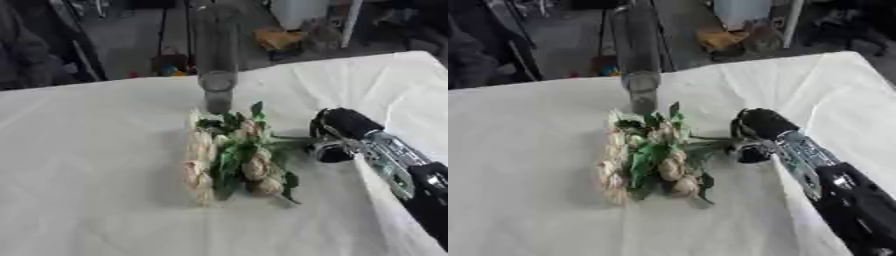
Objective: Arrange flowers into the vase.
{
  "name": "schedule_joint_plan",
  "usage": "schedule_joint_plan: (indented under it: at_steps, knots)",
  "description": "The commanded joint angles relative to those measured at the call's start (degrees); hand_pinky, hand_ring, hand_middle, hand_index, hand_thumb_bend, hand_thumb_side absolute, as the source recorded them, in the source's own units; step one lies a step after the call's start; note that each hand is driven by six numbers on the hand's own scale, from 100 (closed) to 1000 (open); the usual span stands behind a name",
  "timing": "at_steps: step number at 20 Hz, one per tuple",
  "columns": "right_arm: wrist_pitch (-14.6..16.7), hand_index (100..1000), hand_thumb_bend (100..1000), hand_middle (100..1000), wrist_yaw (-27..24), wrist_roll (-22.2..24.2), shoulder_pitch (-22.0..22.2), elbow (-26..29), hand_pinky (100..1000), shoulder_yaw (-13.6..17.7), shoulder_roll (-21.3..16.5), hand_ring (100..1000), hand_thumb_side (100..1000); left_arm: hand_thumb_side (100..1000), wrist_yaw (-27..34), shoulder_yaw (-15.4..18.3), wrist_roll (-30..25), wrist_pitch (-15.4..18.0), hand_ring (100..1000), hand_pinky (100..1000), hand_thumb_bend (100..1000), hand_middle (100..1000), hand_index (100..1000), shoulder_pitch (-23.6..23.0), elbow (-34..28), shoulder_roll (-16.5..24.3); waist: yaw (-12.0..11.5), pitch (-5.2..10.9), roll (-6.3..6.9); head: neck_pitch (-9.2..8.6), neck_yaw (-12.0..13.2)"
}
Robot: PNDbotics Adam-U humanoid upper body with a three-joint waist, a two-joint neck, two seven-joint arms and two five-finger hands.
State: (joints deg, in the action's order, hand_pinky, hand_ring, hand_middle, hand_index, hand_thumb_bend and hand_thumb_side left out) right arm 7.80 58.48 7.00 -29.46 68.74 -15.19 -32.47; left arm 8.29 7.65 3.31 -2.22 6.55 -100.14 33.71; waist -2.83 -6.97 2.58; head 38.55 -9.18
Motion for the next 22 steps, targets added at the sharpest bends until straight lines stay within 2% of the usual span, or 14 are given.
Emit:
schedule_joint_plan:
  at_steps: [1, 12, 16, 17, 19, 20, 21, 22]
  knots:
    - [-0.9, 500, 262, 390, 1.3, -0.6, -0.5, -0.7, 337, 0.2, -0.6, 386, 403, 729, 0.2, 0.4, 0.0, 0.2, 692, 696, 924, 761, 601, 0.7, -0.9, 1.1, 0.0, 0.77, 0.04, -0.28, -0.1]
    - [-5.4, 432, 149, 320, 1.2, -7.0, -0.1, -3.7, 293, 1.5, 0.2, 308, 410, 730, 0.4, 0.5, 0.3, 0.1, 691, 695, 922, 760, 600, 0.5, -0.8, 1.0, 0.4, 0.88, 0.25, -0.42, -0.1]
    - [-6.5, 432, 149, 320, 0.6, -8.5, -0.1, -4.2, 293, 1.5, 0.3, 308, 410, 730, 0.6, 0.5, 0.3, 0.1, 691, 695, 922, 760, 600, 0.5, -0.8, 1.0, 0.4, 0.9, 0.28, -0.42, -0.1]
    - [-6.9, 408, 100, 289, 0.3, -8.9, -0.2, -4.4, 238, 2.0, 0.3, 256, 402, 730, 0.6, 0.6, 0.3, 0.1, 691, 695, 923, 760, 600, 0.4, -0.7, 1.0, 0.5, 0.98, 0.36, -0.39, 0.0]
    - [-8.4, 406, 100, 283, -1.3, -10.5, -0.4, -4.9, 222, 3.9, 0.6, 243, 406, 730, 0.6, 0.6, 0.4, 0.1, 691, 695, 923, 759, 600, 0.3, -0.7, 1.0, 0.5, 1.05, 0.43, -0.37, -0.1]
    - [-9.3, 395, 100, 268, -2.2, -11.4, -0.5, -5.0, 178, 4.3, 0.6, 211, 418, 730, 0.6, 0.6, 0.4, 0.1, 691, 695, 923, 759, 600, 0.3, -0.7, 1.0, 0.5, 1.07, 0.45, -0.37, -0.1]
    - [-10.1, 393, 100, 266, -3.1, -12.3, -0.5, -5.0, 172, 4.4, 0.7, 207, 419, 730, 0.7, 0.6, 0.4, 0.1, 691, 695, 923, 759, 600, 0.3, -0.7, 1.0, 0.5, 1.07, 0.46, -0.37, -0.2]
    - [-10.7, 386, 100, 238, -4.0, -13.3, -0.5, -4.9, 111, 4.5, 0.6, 164, 447, 730, 0.7, 0.6, 0.3, 0.1, 691, 695, 923, 759, 600, 0.3, -0.7, 1.0, 0.5, 1.09, 0.47, -0.35, -0.2]
